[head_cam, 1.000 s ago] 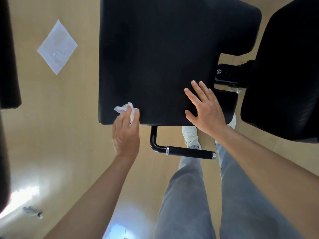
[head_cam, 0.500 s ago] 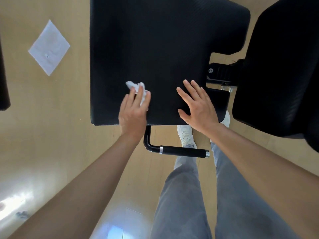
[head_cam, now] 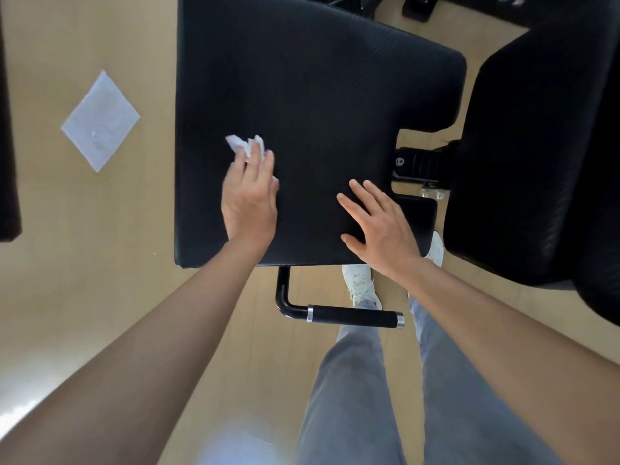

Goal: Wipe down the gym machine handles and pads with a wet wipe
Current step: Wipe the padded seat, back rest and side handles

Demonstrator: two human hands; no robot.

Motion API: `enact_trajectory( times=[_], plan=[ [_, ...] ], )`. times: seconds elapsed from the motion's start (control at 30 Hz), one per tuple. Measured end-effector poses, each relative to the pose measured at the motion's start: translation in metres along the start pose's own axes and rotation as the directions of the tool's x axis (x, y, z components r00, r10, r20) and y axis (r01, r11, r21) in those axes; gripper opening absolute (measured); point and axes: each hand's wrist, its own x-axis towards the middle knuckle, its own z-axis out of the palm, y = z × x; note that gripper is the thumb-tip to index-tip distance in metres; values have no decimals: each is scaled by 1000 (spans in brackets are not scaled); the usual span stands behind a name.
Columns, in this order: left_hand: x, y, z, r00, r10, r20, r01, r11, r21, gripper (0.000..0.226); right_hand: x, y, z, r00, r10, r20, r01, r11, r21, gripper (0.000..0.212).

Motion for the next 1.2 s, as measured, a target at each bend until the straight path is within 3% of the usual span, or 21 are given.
enact_trajectory(
  times=[0.07,0.17,0.33,0.4,0.57,0.63,0.73,0.87,0.97,1.03,1.1,1.13,1.2],
  plan=[
    [-10,19,6,983,186,-8,-186,983,6,38,0,2,-2,1000,-13,16,13,1000,1,72],
    [-44,44,18,884,463,70,-457,885,-87,45,-6,8,-8,999,-13,45,12,1000,14,73],
    [-85,66,23,692,694,198,-673,720,-170,51,-42,15,-14,991,92,97,-95,995,28,68],
    [-84,64,21,671,714,198,-709,697,-107,52,-57,18,-13,986,139,97,-142,990,26,62],
    [-40,76,18,848,499,177,-510,860,17,55,-97,24,-4,947,277,161,-275,961,-37,68],
    [-20,90,22,878,445,177,-453,891,5,57,-103,24,2,936,301,185,-302,953,-22,72],
    [-16,108,30,824,521,224,-534,845,-2,59,-100,22,2,925,334,182,-344,938,31,70],
    [-59,109,33,626,727,282,-738,669,-84,65,-97,18,-8,908,360,215,-376,926,37,68],
    [-85,101,27,648,748,143,-713,662,-232,52,-99,13,-20,889,373,266,-404,912,70,63],
    [-96,102,14,783,611,120,-526,752,-398,27,-100,6,-30,859,417,296,-471,871,142,59],
    [-96,107,-14,881,337,333,-71,789,-611,19,-102,-6,-44,824,470,316,-556,780,288,59],
    [-93,109,-29,876,210,434,156,728,-667,21,-104,-13,-52,809,493,320,-587,711,386,60],
    [-85,113,-62,844,61,533,432,511,-743,21,-107,-30,-71,799,512,315,-589,559,583,62]
  ],
)
